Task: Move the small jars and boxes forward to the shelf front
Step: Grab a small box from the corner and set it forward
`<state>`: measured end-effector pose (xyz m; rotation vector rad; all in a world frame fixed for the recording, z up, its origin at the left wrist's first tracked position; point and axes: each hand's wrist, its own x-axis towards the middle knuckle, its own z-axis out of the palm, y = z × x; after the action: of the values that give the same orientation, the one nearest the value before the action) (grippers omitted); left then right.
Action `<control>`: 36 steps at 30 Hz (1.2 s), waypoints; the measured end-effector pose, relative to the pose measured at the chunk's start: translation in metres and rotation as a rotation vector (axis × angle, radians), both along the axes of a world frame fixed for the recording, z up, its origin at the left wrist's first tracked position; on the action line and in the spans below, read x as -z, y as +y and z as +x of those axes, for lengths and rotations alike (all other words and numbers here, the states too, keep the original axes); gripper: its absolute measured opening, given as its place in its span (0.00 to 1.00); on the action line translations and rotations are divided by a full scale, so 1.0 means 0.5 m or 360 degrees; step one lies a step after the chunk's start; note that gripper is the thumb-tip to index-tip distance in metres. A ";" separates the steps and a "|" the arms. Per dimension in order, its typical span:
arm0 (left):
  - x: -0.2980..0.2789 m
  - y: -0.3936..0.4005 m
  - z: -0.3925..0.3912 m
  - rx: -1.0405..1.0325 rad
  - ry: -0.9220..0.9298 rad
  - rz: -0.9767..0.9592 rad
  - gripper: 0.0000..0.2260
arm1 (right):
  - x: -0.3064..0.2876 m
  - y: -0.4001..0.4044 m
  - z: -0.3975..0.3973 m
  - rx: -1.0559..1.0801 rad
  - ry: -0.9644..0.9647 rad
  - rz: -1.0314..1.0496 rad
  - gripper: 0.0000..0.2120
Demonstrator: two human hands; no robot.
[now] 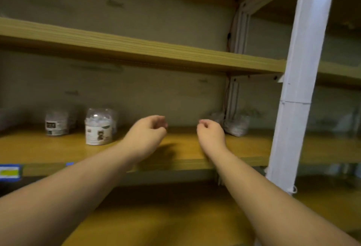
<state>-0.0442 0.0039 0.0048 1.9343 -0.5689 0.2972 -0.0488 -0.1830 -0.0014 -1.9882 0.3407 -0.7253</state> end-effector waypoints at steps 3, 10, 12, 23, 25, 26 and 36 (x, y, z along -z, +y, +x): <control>0.010 -0.169 0.014 -0.0002 0.0134 0.0142 0.23 | -0.001 -0.084 0.017 -0.0057 0.0248 0.0140 0.17; 0.023 -0.217 0.055 -0.0235 0.0431 0.0127 0.20 | 0.014 -0.099 0.002 -0.0362 0.0294 -0.0102 0.19; 0.026 -0.207 0.052 -0.0209 0.0445 0.0044 0.18 | 0.012 -0.100 -0.004 -0.0405 0.0294 -0.0072 0.20; 0.019 -0.238 0.028 -0.0342 0.0383 0.0303 0.14 | 0.000 -0.130 0.069 -0.0463 0.0403 0.0330 0.20; 0.014 -0.249 0.033 -0.0363 0.0344 0.0489 0.16 | -0.023 -0.162 0.101 -0.0617 0.0541 0.0558 0.17; 0.013 -0.252 0.037 -0.0373 0.0347 0.0536 0.17 | -0.029 -0.180 0.124 -0.0622 0.0593 0.0516 0.16; -0.004 -0.214 0.142 -0.0107 0.0625 0.0435 0.10 | -0.064 -0.231 0.280 0.0117 0.0710 -0.1343 0.16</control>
<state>0.0270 -0.1032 0.0066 2.2034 -0.2947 -0.1274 0.0910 -0.2986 0.0308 -2.9655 0.4099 -0.4937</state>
